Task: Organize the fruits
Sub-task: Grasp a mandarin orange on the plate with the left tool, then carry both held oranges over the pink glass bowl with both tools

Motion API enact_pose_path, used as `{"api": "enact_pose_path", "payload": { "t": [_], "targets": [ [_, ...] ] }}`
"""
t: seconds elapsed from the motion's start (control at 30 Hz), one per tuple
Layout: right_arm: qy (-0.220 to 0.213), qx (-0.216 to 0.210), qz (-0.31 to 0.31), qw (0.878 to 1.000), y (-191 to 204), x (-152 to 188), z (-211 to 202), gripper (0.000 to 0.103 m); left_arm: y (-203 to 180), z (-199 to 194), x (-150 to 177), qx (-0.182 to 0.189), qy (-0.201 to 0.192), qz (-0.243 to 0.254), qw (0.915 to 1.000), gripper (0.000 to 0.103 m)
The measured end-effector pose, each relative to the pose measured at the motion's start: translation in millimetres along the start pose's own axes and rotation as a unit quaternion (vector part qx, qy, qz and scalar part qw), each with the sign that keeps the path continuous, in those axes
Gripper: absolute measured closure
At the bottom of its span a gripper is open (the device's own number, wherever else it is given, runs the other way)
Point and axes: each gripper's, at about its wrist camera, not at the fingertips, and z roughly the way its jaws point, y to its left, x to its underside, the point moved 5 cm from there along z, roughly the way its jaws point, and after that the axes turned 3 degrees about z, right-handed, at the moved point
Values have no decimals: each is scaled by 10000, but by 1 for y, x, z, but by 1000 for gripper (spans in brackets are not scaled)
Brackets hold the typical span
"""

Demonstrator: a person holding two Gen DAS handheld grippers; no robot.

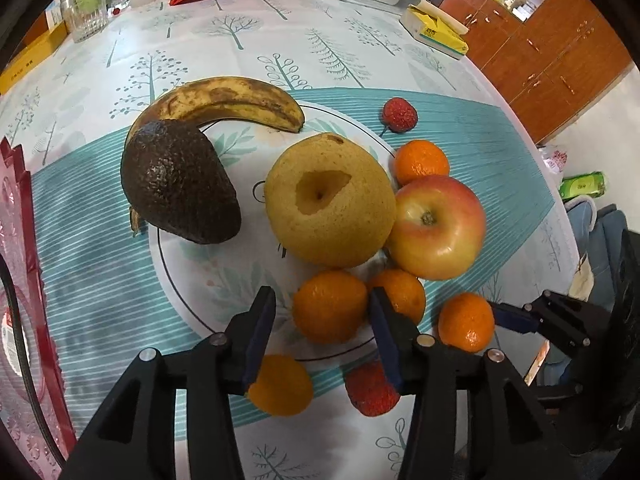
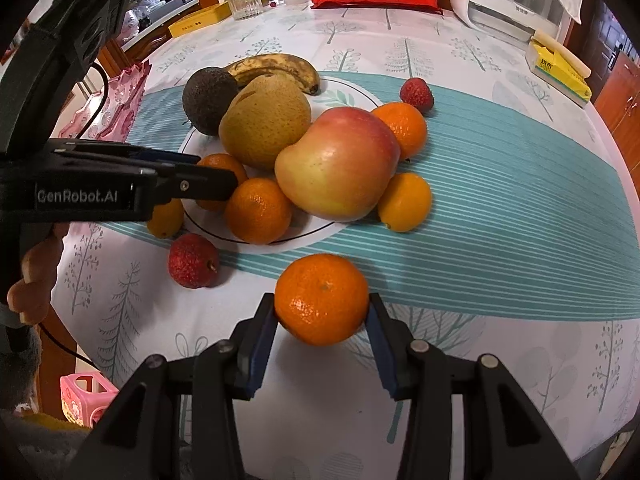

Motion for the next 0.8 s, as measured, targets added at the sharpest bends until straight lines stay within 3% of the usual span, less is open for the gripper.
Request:
{"api": "enact_pose_path", "payload": {
  "t": [0.1,0.17,0.27,0.5,0.8],
  "targets": [
    [1,11,22,10000,1,0,0,58,2,1,0,90,-18,1,10000,58],
    [7,10,53,10000,1,0,0,58,2,0,0,285,-22,-45,9996,65],
    [-3,15,80,10000,1,-1,-1,58,5,0,1,287,-48,-176,9994,66],
    [-49,30,130,9999,0,0,-5,58,9,-18,2,-136,-230,-377,9989,67],
    [-277,-59,9,9996,11,-10,-29,58,6,-80,4,-548,-680,-588,9944,67]
  ]
}}
